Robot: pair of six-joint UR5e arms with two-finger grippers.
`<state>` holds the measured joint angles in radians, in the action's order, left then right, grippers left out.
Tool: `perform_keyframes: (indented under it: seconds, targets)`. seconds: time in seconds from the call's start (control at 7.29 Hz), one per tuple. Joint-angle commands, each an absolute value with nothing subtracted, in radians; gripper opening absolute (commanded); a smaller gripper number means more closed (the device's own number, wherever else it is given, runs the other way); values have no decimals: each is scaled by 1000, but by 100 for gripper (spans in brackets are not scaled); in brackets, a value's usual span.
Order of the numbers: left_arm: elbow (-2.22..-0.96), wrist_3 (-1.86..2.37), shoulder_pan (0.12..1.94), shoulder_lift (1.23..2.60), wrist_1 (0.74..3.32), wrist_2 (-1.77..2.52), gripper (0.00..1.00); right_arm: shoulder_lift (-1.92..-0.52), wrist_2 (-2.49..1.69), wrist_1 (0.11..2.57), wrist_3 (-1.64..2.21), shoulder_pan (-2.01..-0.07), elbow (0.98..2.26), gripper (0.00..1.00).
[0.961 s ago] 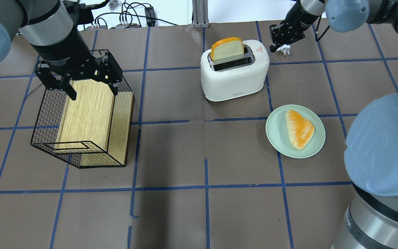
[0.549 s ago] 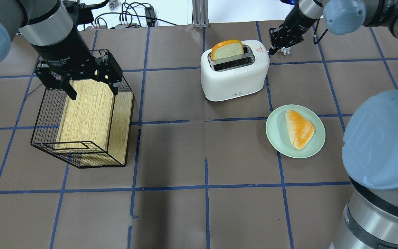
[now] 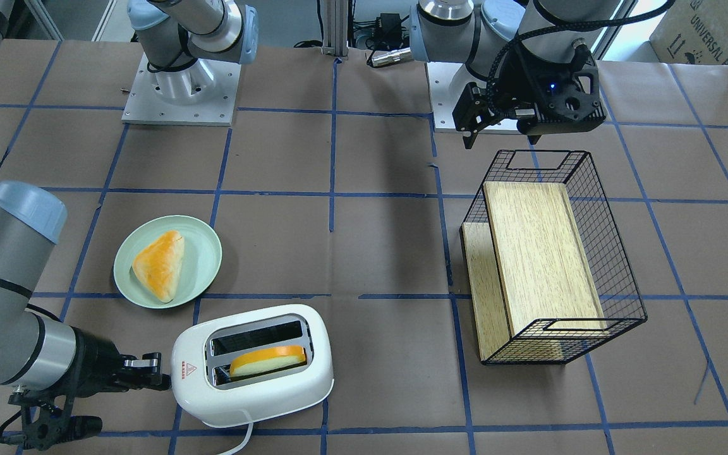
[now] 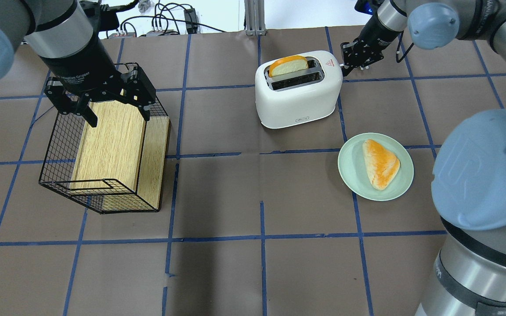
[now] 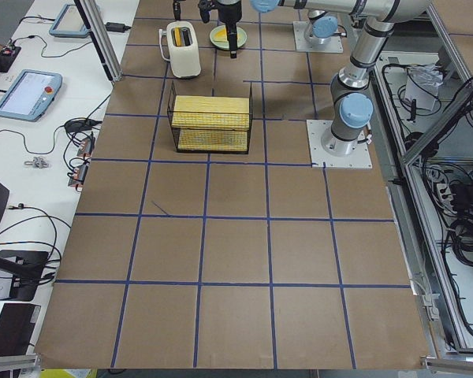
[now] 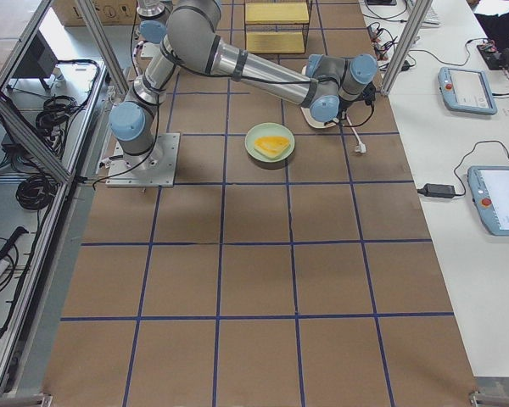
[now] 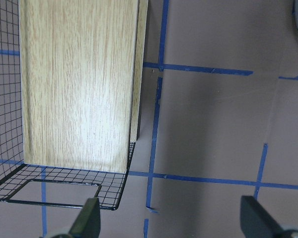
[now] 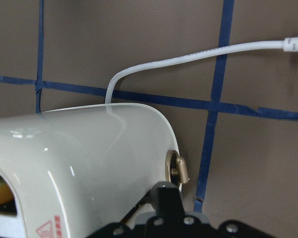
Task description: Press toaster with right arm
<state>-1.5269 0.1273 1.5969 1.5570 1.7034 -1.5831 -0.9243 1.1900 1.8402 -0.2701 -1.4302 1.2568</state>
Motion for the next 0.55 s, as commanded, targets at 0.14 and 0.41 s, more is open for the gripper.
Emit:
perform_keyframes:
  seconds: [0.14,0.41]
  targets:
    - [-1526,127,1597,1557,1704,-1583,100,-901,1189,1842,-270,-1431,1247,6]
    - [-1528,127,1597,1557,1704,-1583,100,-899,1189,1845,-271,-1431,1246,6]
